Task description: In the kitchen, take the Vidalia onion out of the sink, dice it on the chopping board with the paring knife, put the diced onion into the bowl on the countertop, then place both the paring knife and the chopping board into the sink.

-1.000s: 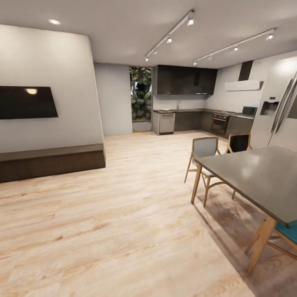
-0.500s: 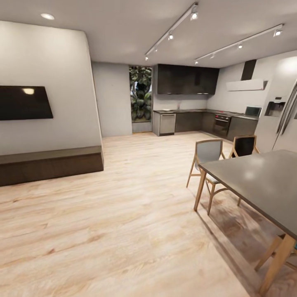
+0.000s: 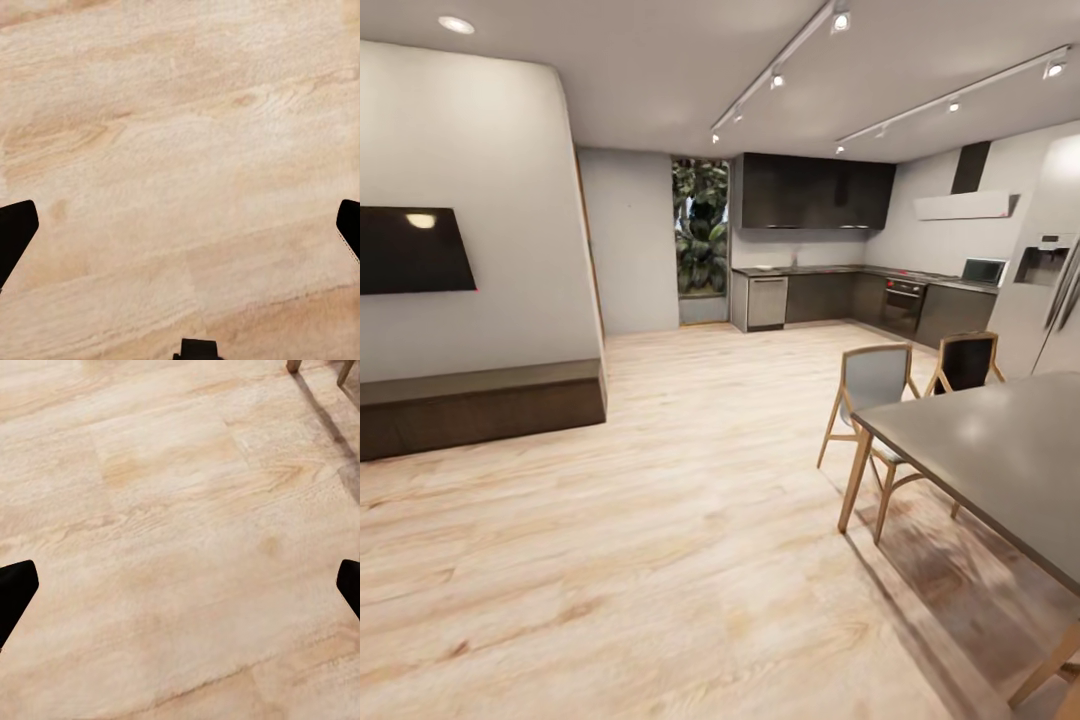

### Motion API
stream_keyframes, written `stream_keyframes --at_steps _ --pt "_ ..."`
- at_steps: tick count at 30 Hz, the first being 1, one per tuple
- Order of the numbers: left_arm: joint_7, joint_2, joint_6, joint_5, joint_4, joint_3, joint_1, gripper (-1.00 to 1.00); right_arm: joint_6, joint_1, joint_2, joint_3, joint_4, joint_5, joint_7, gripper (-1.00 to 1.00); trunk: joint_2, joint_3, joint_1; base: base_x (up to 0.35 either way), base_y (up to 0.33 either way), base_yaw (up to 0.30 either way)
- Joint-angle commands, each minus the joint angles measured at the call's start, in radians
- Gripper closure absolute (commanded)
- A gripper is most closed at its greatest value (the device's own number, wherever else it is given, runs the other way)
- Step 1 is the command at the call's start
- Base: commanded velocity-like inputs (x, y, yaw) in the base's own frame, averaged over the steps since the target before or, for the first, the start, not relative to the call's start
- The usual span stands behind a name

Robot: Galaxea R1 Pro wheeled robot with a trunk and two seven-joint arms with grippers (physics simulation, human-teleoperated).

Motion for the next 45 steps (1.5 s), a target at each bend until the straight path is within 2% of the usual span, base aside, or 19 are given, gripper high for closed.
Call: stream_keyframes --at_steps 1,45 --pt "0.0 0.0 -0.003 0.002 0.001 0.001 -0.001 -1.0 -0.003 -0.001 0.0 0.0 0.001 0.0 -0.002 -1.0 0.0 -0.001 0.001 0.345 0.0 0.0" --pt "-0.001 0.0 -0.003 0.002 -0.001 0.001 -0.001 -1.0 -0.003 -0.001 0.0 0.0 0.001 0.0 -0.002 -1.0 0.0 -0.001 0.001 0.345 0.0 0.0"
